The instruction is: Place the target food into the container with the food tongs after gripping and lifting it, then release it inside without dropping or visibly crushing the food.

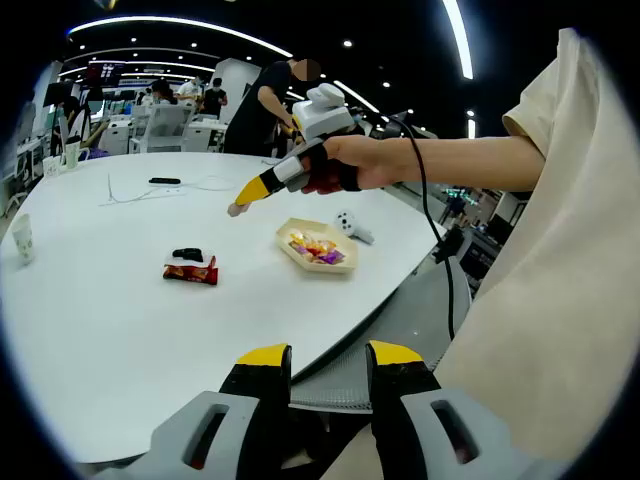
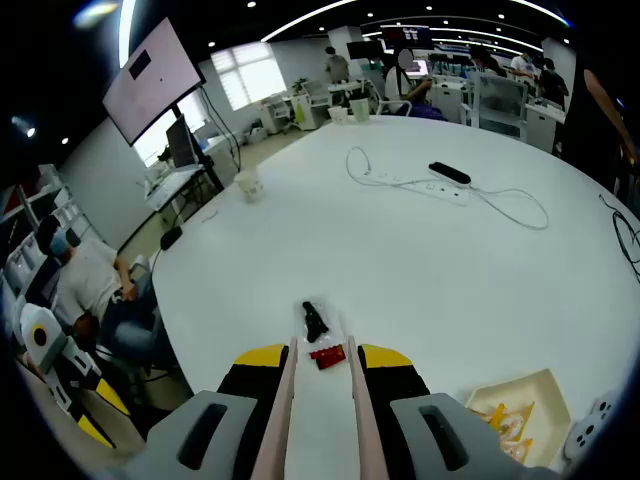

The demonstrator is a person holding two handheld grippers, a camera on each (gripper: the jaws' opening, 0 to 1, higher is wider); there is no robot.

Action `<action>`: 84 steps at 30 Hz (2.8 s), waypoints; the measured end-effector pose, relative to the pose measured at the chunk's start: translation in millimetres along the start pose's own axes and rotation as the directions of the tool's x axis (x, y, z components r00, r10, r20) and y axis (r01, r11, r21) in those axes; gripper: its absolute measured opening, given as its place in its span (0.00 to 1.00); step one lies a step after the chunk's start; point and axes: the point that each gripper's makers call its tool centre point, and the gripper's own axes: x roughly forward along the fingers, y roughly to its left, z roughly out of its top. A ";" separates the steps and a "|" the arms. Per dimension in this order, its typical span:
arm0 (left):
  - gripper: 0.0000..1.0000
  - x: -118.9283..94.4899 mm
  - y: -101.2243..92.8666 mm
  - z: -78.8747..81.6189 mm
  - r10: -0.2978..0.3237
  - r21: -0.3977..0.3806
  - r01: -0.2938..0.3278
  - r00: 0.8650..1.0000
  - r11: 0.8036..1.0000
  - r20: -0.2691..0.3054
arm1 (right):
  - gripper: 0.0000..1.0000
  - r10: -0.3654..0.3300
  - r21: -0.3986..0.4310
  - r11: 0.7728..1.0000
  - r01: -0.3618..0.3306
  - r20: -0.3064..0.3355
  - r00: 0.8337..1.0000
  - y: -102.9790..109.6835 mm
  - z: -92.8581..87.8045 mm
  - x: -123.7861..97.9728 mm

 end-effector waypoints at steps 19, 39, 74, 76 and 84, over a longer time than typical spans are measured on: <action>0.28 -5.7 11.4 -3.2 0.020 -0.030 -0.020 1.000 0.999 0.003 | 0.26 0.015 -0.039 0.999 -0.016 -0.033 0.999 10.3 2.3 17.8; 0.30 -16.9 24.4 -2.7 0.099 -0.067 -0.098 0.995 0.993 0.015 | 0.26 0.048 -0.137 0.989 -0.060 -0.092 0.995 27.1 -2.6 38.7; 0.29 -16.9 23.3 -9.6 0.085 -0.071 -0.085 0.996 0.994 0.005 | 0.27 0.027 -0.216 0.975 -0.055 -0.131 0.991 32.8 -4.6 49.0; 0.29 -16.6 23.5 -10.3 0.086 -0.076 -0.085 0.996 0.993 0.004 | 0.27 0.021 -0.230 0.972 -0.053 -0.139 0.990 31.9 -3.7 51.8; 0.29 -14.5 24.9 -11.8 0.083 -0.088 -0.082 0.997 0.993 0.003 | 0.27 0.009 -0.247 0.968 -0.052 -0.173 0.985 28.7 -7.9 55.1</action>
